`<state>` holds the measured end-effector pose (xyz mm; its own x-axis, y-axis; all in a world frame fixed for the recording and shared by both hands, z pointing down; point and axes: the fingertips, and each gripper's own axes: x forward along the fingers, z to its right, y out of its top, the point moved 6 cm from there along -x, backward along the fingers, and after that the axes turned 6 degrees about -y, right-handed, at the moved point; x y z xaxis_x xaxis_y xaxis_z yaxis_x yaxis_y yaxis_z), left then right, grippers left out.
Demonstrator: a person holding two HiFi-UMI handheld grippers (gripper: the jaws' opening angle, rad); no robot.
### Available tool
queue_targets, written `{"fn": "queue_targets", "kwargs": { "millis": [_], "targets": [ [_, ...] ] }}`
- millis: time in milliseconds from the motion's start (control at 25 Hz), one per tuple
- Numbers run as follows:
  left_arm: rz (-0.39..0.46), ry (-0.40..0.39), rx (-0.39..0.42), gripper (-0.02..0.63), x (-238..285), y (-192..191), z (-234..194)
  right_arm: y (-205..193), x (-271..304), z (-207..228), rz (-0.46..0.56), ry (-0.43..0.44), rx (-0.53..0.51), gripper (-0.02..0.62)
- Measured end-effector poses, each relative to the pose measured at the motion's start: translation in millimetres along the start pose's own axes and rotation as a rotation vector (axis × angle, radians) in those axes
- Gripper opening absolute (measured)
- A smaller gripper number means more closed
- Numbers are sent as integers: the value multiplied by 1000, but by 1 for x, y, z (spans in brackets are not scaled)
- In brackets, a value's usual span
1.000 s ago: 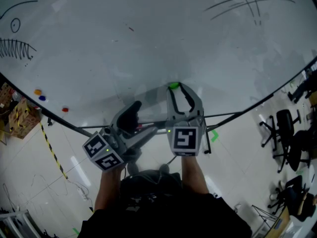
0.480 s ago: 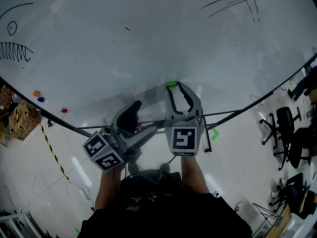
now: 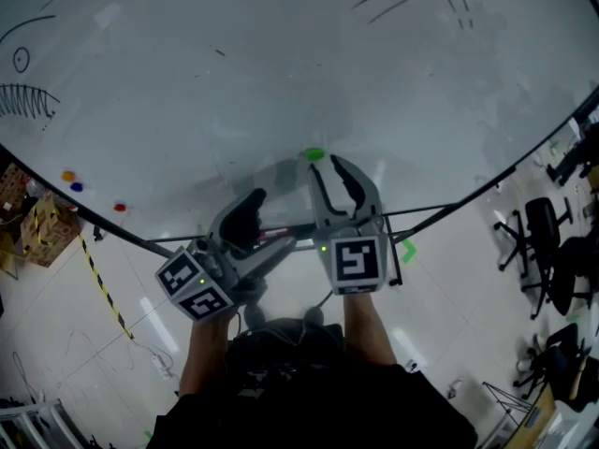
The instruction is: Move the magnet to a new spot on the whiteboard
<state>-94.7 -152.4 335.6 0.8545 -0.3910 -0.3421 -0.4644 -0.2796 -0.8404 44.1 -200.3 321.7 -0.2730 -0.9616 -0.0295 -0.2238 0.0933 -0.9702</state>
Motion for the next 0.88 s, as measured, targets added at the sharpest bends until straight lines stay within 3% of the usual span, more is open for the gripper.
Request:
{"fn": "queue_targets", "kwargs": {
  "millis": [400, 880],
  "targets": [
    [2, 43, 5, 402, 9, -9, 16, -2, -28, 12, 38, 255, 256, 155],
    [-7, 131, 4, 402, 33, -50, 50, -20, -82, 47, 51, 394, 341, 153]
  ]
}}
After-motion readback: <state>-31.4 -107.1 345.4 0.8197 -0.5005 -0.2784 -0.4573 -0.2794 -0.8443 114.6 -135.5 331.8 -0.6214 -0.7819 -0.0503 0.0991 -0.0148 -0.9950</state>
